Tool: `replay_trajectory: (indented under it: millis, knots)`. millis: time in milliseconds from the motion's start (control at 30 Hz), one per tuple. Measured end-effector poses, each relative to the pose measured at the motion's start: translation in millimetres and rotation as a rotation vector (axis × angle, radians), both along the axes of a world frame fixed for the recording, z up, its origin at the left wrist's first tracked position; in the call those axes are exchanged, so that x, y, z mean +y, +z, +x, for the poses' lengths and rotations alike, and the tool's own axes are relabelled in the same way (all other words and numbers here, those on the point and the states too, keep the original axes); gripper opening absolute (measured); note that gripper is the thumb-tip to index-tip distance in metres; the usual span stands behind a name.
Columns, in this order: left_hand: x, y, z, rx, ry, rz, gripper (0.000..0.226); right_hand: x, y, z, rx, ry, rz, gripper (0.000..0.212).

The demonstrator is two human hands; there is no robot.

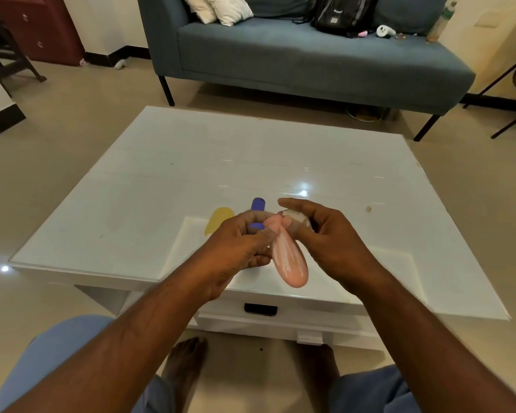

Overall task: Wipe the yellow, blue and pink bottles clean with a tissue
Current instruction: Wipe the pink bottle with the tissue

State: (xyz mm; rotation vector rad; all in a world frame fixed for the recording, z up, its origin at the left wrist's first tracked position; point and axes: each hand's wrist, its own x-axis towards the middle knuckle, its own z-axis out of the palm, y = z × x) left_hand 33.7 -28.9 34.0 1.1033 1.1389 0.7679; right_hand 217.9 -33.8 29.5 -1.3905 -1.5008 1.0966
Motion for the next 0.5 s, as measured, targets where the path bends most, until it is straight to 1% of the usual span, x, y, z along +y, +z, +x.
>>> replay_trajectory:
  millis: [67, 167, 233, 367, 433, 467, 500]
  knots:
    - [0.2, -2.3, 0.6, 0.007, 0.011, -0.04, 0.024, -0.9, -3.3, -1.6, -0.097, 0.002, 0.02, 0.036]
    - [3.7, -2.5, 2.9, -0.014, 0.065, -0.08, 0.031, -2.6, -2.6, -5.0, -0.127, -0.021, 0.049, 0.037]
    - [6.3, -1.0, 2.6, 0.022, 0.112, -0.037, 0.032, -3.4, 0.4, -6.1, -0.145, -0.046, 0.08, 0.036]
    - [8.1, -0.1, -1.4, 0.05, 0.19, 0.034, 0.02, -5.7, 0.9, -5.6, -0.202, -0.07, 0.162, 0.037]
    - [8.0, 0.4, -0.7, 0.057, 0.214, 0.062, 0.025, -7.8, 0.7, -7.0, -0.197, -0.042, 0.154, 0.034]
    - [8.1, 0.9, 1.0, 0.062, 0.233, 0.081, 0.028, -8.9, 1.0, -7.3, -0.202, -0.015, 0.147, 0.035]
    - [8.9, 1.3, 2.6, 0.064, 0.259, 0.103, 0.032, -9.9, 1.8, -7.4, -0.222, 0.014, 0.146, 0.041]
